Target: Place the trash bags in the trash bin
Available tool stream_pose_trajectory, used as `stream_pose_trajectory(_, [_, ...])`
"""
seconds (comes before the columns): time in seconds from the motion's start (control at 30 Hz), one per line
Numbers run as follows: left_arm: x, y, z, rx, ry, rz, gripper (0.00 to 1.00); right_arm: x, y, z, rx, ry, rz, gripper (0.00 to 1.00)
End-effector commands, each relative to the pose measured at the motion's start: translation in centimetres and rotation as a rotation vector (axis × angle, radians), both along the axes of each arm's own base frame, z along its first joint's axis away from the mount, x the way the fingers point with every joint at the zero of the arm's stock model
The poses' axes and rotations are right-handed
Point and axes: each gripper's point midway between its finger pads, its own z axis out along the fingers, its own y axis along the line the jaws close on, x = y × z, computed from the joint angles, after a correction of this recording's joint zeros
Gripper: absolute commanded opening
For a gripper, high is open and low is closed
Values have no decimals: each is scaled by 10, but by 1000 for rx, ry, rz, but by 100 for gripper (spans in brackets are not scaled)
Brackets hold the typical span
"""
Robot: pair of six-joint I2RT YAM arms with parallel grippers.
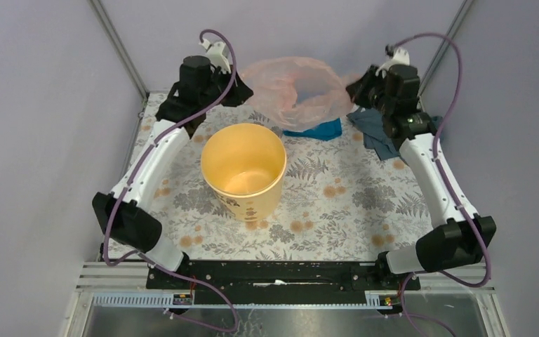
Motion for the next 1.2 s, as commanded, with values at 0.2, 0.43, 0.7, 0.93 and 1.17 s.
stream_pose_trajectory(0.2, [-133,27,264,-305,-633,-116,0,-77,68,243,186,-545,245,0])
stream_pose_trajectory(0.43, [-186,67,290,-325,-700,1,0,-145,104,294,509,-540,520,0])
stream_pose_trajectory(0.7, [-234,87,298,-362,-720,15,0,-185,139,295,759,-419,745,0])
stream_pose_trajectory(0.93, [-246,85,303,-383,-726,-16,0,-172,175,223,789,-198,772,0])
stream_pose_trajectory(1.17, [-214,53,249,-402,-554,-113,0,-161,155,187,562,-213,604,0])
